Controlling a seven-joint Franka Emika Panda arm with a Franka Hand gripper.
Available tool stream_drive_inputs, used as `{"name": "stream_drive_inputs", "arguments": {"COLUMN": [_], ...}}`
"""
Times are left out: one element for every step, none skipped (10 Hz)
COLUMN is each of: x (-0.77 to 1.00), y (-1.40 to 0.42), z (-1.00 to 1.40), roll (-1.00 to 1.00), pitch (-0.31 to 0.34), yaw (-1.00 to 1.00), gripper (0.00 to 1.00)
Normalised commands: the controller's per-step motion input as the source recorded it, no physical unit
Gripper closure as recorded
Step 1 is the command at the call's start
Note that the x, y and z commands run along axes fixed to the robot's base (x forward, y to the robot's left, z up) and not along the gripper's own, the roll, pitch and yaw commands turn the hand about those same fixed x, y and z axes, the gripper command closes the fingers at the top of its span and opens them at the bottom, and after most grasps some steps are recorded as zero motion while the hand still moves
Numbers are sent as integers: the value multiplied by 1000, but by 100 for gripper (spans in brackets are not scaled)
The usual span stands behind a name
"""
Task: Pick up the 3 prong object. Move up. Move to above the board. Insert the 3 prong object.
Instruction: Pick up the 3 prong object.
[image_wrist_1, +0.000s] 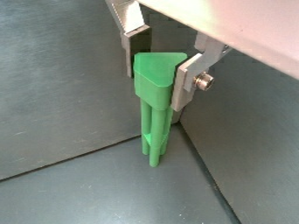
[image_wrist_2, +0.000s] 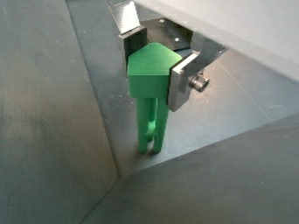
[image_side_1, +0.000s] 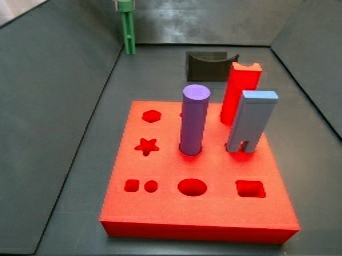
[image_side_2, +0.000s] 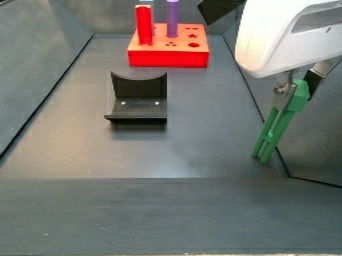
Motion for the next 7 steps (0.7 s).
{"name": "stream_drive_inputs", "arguments": {"x": [0,0,0,0,0,0,0], "y": [0,0,0,0,0,0,0], "z": [0,0,0,0,0,0,0], "roll": [0,0,0,0,0,0,0], "pitch": [0,0,0,0,0,0,0], "yaw": [0,0,0,0,0,0,0], "gripper": [100,100,100,100,100,100,100]}}
